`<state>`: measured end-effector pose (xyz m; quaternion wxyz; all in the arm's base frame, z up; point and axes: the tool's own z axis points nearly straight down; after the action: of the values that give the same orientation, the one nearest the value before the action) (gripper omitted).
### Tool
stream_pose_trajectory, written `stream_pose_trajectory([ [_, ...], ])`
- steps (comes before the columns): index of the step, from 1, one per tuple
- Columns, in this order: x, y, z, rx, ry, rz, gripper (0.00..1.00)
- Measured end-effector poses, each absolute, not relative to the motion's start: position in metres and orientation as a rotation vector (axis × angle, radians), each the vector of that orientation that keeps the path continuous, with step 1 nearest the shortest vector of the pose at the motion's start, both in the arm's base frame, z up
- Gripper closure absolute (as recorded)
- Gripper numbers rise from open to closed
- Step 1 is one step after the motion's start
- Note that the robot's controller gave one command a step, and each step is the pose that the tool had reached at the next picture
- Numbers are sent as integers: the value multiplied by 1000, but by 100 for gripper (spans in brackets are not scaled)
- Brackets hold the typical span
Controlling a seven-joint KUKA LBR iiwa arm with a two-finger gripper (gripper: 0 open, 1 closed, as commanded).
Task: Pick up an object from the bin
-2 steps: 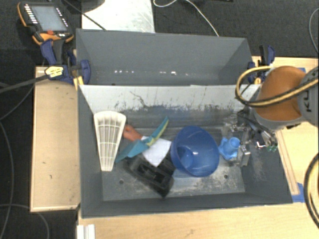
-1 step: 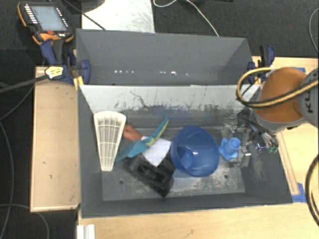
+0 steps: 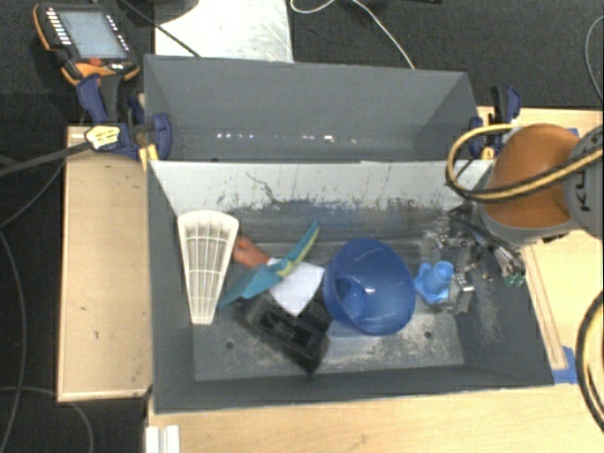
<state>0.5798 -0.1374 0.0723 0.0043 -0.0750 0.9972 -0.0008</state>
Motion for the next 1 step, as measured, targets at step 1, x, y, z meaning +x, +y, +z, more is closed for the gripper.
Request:
stream_pose_trajectory([
  [1,575,-138,71,-249,3126,0,0],
])
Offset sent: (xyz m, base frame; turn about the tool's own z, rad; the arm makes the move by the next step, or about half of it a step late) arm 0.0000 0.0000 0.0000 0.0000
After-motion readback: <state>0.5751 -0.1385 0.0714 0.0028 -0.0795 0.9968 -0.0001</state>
